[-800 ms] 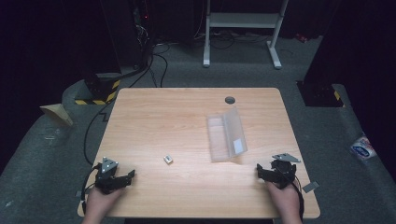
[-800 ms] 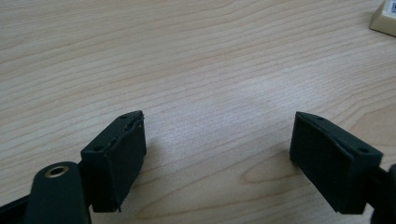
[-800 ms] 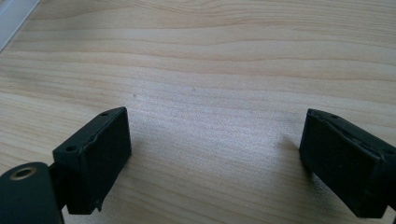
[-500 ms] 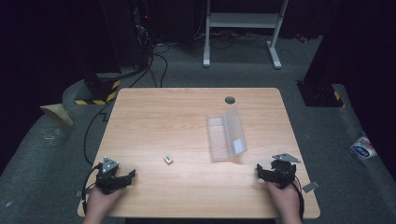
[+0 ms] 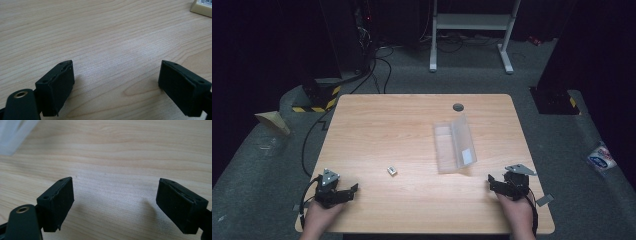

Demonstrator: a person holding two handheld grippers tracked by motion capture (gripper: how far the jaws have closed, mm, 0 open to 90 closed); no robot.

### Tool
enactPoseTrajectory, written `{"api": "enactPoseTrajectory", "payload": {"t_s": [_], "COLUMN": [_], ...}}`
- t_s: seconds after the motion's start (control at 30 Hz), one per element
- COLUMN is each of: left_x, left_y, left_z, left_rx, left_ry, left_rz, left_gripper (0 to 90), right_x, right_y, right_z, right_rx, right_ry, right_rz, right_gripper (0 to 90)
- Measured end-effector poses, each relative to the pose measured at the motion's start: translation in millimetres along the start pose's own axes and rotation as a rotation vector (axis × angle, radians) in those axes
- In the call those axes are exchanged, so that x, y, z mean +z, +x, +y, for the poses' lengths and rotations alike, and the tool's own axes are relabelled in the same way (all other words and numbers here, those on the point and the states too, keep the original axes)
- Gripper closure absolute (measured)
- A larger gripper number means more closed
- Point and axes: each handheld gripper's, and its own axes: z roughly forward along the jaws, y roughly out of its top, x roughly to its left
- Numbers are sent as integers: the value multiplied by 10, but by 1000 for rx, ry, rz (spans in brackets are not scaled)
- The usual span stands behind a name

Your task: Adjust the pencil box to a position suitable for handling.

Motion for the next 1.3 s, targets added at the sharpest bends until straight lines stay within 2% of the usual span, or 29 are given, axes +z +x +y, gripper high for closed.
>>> {"api": "enactPoseTrajectory", "payload": {"t_s": [0.07,0.43,0.47,0.57,0.83,0.9,1.3], "left_x": [2,36,36,41,38,37,29], "left_y": [0,2,4,3,2,2,0], "left_z": [2,28,31,32,29,29,22], "left_rx": [1,14,17,16,16,16,14], "left_ry": [1,7,10,8,7,7,6], "left_rz": [-2,-19,-20,-21,-23,-23,-22], "left_gripper": [129,97,95,93,94,94,100], "right_x": [-58,-220,-233,-248,-272,-277,-213], "right_y": [14,93,114,154,331,383,687], "right_z": [11,27,27,36,28,26,65], "right_rx": [-3,-7,5,-10,-48,-45,-104], "right_ry": [-32,-77,-78,-86,-95,-96,-89], "right_rz": [-3,34,38,49,99,109,169], "right_gripper": [162,202,211,225,269,278,325]}}
